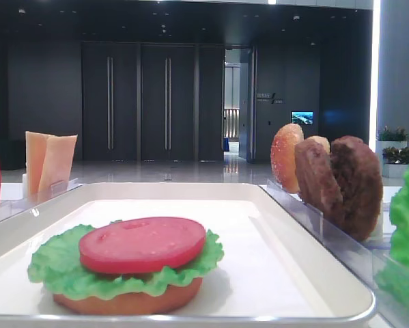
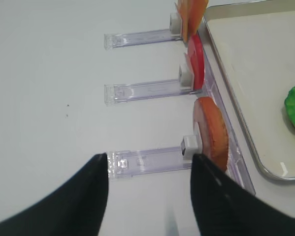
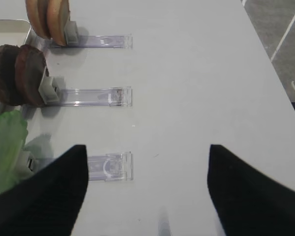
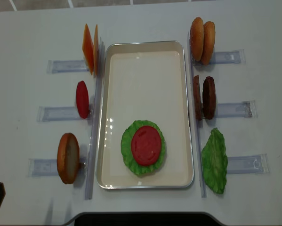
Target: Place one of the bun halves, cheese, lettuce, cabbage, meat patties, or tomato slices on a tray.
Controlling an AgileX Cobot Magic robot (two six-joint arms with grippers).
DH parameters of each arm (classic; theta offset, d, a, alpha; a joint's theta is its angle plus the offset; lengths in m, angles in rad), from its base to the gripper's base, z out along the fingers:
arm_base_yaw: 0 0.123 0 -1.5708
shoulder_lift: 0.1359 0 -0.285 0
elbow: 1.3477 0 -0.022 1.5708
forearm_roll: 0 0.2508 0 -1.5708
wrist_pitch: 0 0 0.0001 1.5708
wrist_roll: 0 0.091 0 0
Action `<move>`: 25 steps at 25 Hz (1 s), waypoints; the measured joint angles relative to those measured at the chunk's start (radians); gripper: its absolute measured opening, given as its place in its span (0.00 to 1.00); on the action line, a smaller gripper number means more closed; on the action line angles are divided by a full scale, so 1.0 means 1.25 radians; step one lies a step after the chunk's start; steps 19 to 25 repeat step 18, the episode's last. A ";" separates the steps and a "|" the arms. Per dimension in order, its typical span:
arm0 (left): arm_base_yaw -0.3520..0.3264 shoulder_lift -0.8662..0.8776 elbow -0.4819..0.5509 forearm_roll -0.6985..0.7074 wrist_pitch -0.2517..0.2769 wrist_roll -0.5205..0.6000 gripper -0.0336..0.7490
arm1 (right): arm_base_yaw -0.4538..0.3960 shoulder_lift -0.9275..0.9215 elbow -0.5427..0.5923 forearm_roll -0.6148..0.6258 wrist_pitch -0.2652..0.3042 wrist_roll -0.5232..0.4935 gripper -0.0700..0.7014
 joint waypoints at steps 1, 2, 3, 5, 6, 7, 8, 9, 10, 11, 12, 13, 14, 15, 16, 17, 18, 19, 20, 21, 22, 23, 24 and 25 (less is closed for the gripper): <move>0.000 0.000 0.000 0.000 -0.003 0.000 0.57 | 0.000 0.000 0.000 0.000 0.000 0.000 0.72; 0.000 0.000 0.001 0.000 -0.004 0.000 0.57 | 0.000 0.000 0.000 0.000 0.000 0.000 0.72; 0.000 0.000 0.001 0.000 -0.004 0.000 0.57 | 0.000 0.000 0.000 0.000 0.000 0.000 0.72; 0.000 0.000 0.001 0.000 -0.004 0.000 0.57 | 0.000 0.000 0.000 0.000 0.000 0.000 0.72; 0.000 0.000 0.001 0.000 -0.004 0.000 0.57 | 0.000 0.000 0.000 0.000 0.000 0.000 0.72; 0.000 0.000 0.001 0.000 -0.004 0.000 0.57 | 0.000 0.000 0.000 0.000 0.000 0.000 0.72; 0.000 0.000 0.001 0.000 -0.004 0.000 0.57 | 0.000 0.000 0.000 0.000 0.000 0.000 0.72; 0.000 0.000 0.001 0.000 -0.004 0.000 0.57 | 0.000 0.000 0.000 0.000 0.000 0.000 0.72; 0.000 0.000 0.001 0.000 -0.004 0.000 0.57 | 0.000 0.000 0.000 0.000 0.000 0.000 0.72; 0.000 0.000 0.001 0.000 -0.005 0.000 0.57 | 0.000 0.000 0.000 0.000 0.000 0.000 0.72; 0.000 0.000 0.001 0.000 -0.005 0.000 0.57 | 0.000 0.000 0.000 0.000 0.000 0.000 0.72; 0.000 0.000 0.001 0.000 -0.005 0.000 0.57 | 0.000 0.000 0.000 0.000 0.000 0.000 0.72; -0.001 0.000 0.001 0.000 -0.005 0.000 0.56 | 0.000 0.000 0.000 0.000 0.000 0.000 0.72; -0.004 0.000 0.001 0.000 -0.005 0.000 0.56 | 0.000 0.000 0.000 0.000 0.000 0.000 0.72; -0.009 0.000 0.001 0.000 -0.005 0.000 0.55 | 0.000 0.000 0.000 0.000 0.000 0.000 0.72; -0.016 0.000 0.001 0.000 -0.005 0.000 0.54 | 0.000 0.000 0.000 0.000 0.000 0.000 0.72; -0.023 0.000 0.001 0.000 -0.005 0.000 0.53 | 0.000 0.000 0.000 0.000 0.000 0.000 0.72; -0.023 0.000 0.001 0.000 -0.005 0.000 0.53 | 0.000 0.000 0.000 0.000 0.000 0.000 0.72; -0.023 0.000 0.001 0.000 -0.005 0.000 0.53 | 0.000 0.000 0.000 0.000 0.000 0.000 0.72; -0.023 0.000 0.001 0.000 -0.005 0.000 0.53 | 0.000 0.000 0.000 0.000 0.000 0.000 0.72; -0.023 0.000 0.001 0.000 -0.005 0.000 0.53 | 0.000 0.000 0.000 0.000 0.000 0.000 0.72; -0.023 0.000 0.001 0.000 -0.005 0.000 0.53 | 0.000 0.000 0.000 0.000 0.000 0.000 0.72; -0.023 0.000 0.001 0.000 -0.005 0.000 0.53 | 0.000 0.000 0.000 0.000 0.000 0.000 0.72; -0.023 0.000 0.001 0.000 -0.005 0.000 0.53 | 0.000 0.000 0.000 0.000 0.000 0.000 0.72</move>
